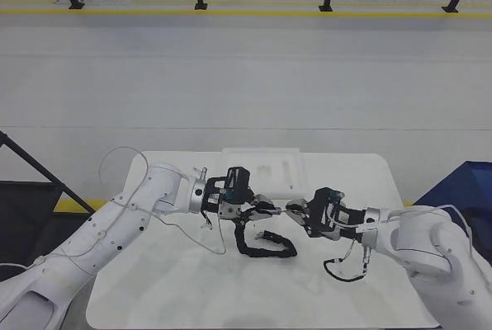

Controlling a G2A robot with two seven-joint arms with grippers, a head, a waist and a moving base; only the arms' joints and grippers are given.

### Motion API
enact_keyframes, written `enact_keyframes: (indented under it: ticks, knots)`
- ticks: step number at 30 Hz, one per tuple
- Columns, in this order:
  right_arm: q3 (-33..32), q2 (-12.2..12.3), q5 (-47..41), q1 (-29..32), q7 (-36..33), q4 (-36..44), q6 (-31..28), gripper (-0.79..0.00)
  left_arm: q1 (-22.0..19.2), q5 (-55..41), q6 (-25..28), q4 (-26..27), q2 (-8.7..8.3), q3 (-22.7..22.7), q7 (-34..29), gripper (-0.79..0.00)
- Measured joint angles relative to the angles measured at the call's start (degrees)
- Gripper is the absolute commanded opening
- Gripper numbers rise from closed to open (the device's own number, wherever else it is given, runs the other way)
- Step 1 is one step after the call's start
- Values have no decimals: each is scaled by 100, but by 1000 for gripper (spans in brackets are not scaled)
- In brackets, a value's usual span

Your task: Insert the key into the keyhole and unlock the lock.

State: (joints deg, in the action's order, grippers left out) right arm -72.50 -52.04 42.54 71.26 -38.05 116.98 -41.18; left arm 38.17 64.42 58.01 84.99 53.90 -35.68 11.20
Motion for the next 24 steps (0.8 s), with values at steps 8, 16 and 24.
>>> enact_keyframes:
  ticks: [8,16,24]
  knots:
    - [47,19,-569,-143,-335,-145,54,0,47,179,-32,-126,62,-59,-62,-785]
    - [28,36,-704,-119,-313,-224,113,0,119,401,-323,-502,182,23,-449,-785]
    - [68,47,-760,-96,-328,-290,138,0,161,503,-403,-1149,394,301,-608,-785]
